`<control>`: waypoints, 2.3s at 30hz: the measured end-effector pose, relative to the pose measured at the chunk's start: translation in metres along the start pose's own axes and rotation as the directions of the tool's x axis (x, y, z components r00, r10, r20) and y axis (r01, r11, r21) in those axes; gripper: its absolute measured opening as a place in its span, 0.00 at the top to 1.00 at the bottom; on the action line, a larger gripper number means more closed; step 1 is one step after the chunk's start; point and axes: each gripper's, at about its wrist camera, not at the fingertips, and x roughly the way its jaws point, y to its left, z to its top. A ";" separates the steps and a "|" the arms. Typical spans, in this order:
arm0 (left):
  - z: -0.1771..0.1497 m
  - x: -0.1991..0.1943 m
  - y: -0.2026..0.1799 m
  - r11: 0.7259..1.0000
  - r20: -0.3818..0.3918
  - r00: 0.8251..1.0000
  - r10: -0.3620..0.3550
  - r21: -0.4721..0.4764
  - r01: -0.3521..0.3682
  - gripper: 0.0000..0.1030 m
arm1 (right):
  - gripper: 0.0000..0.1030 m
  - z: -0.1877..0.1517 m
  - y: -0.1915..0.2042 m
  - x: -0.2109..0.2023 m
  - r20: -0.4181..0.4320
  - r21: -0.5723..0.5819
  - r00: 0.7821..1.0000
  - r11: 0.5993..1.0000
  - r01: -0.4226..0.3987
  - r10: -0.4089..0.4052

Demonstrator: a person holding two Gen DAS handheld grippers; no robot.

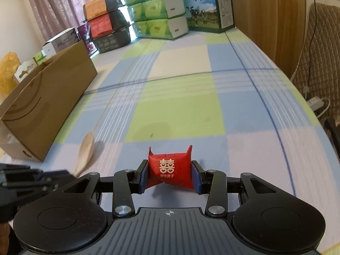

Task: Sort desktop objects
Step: 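Carry the spoon with the left tool while the right tool carries the red packet over the cardboard box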

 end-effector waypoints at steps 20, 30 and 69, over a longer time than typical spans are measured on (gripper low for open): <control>0.014 0.033 -0.011 0.999 0.101 0.995 0.028 0.035 -0.032 0.68 | 0.63 0.004 -0.001 0.006 -0.008 -0.009 1.000 1.000 0.019 -0.019; 0.014 0.024 -0.013 0.999 0.088 0.995 0.038 0.033 -0.041 0.74 | 0.63 0.006 0.005 -0.007 0.009 -0.016 1.000 1.000 0.016 -0.016; 0.012 -0.148 0.007 0.993 0.242 0.967 0.076 -0.105 -0.052 0.74 | 0.63 0.009 0.089 -0.097 0.117 -0.126 0.992 0.992 -0.021 0.035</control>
